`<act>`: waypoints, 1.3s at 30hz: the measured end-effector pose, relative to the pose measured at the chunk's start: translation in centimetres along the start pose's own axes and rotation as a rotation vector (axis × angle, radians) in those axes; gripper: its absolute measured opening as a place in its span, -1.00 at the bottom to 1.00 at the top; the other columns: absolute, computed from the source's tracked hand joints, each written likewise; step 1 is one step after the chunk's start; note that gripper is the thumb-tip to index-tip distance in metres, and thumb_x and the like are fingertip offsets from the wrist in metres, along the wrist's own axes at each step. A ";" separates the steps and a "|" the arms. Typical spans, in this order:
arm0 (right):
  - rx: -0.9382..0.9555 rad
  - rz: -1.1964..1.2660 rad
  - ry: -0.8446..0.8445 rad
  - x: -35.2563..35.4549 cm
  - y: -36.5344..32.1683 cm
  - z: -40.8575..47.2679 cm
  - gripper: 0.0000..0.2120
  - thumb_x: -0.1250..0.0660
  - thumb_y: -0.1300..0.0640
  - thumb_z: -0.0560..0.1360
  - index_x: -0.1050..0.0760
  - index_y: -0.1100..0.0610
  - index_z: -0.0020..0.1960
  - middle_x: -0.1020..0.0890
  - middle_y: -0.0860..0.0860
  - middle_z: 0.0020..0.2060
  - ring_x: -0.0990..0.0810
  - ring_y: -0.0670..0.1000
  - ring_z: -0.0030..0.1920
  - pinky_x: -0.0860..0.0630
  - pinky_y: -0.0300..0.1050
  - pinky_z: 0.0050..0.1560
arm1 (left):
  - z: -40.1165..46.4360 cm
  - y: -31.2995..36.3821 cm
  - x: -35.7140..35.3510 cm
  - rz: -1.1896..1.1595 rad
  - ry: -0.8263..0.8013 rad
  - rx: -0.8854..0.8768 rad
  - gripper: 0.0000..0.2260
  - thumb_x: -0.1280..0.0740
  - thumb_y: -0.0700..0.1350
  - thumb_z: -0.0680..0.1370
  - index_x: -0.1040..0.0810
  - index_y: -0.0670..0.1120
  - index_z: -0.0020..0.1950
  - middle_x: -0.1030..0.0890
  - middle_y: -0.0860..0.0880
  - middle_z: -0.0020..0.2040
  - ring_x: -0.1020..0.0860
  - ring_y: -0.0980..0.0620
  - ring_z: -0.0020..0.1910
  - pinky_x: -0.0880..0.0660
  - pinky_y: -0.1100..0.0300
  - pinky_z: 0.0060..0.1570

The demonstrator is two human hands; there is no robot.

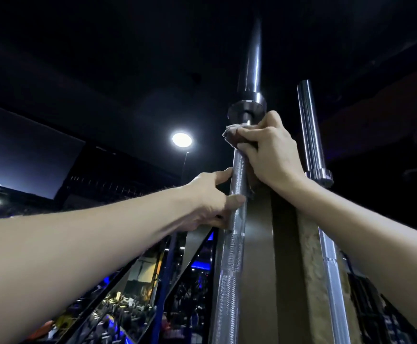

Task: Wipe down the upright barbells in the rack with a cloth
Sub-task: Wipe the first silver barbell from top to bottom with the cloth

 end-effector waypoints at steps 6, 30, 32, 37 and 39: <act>-0.146 -0.075 0.025 0.0 1.2 4.6 -0.77 -0.33 0.13 0.53 -0.61 0.04 0.17 -0.41 0.11 0.09 -0.52 0.21 0.00 -0.42 -0.04 -0.01 | 0.3 -0.2 -0.2 -0.006 0.017 0.001 -0.37 -0.35 -0.30 0.52 -0.21 0.03 0.52 -0.62 -0.13 -0.24 -0.60 -0.06 -0.33 -0.62 0.09 -0.33; -0.274 0.149 0.133 -1.6 0.9 2.7 -0.76 -0.32 0.14 0.52 -0.63 -0.11 0.11 -0.47 0.02 0.06 -0.50 0.09 -0.03 -0.41 -0.13 0.00 | 0.3 -0.8 0.6 -0.007 0.050 -0.018 -0.41 -0.34 -0.31 0.53 -0.27 0.03 0.49 -0.61 -0.20 -0.15 -0.60 -0.10 -0.29 -0.63 0.00 -0.25; -0.139 0.012 0.091 -1.9 0.1 3.0 -0.76 -0.31 0.14 0.54 -0.62 -0.11 0.13 -0.43 0.05 0.07 -0.48 0.17 -0.01 -0.43 -0.06 -0.01 | 0.2 -0.7 0.6 -0.017 0.053 -0.026 -0.42 -0.34 -0.30 0.53 -0.27 0.02 0.49 -0.62 -0.14 -0.20 -0.61 -0.05 -0.34 -0.63 0.05 -0.28; -0.400 0.262 0.182 -1.5 2.7 2.7 -0.75 -0.34 0.14 0.52 -0.62 -0.06 0.16 -0.55 0.04 0.07 -0.55 0.04 0.00 -0.47 -0.15 0.06 | 0.1 -0.5 0.6 -0.008 0.072 -0.040 -0.40 -0.35 -0.31 0.52 -0.25 0.01 0.49 -0.61 -0.08 -0.28 -0.59 0.05 -0.46 -0.63 0.10 -0.33; -0.598 0.480 0.209 -1.6 3.9 2.1 -0.79 -0.37 0.15 0.50 -0.64 0.00 0.11 -0.62 0.00 -0.03 -0.61 0.02 -0.03 -0.54 -0.11 0.10 | 0.0 -0.5 0.5 -0.011 0.067 -0.034 -0.40 -0.35 -0.31 0.52 -0.26 0.02 0.49 -0.61 -0.11 -0.26 -0.60 0.03 -0.43 -0.63 0.10 -0.33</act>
Point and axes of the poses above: each hand's wrist, its own z-axis towards the middle knuckle, its own x-axis out of the back of the hand, y = z × x, the point moved 6 cm from there along z, towards the middle knuckle
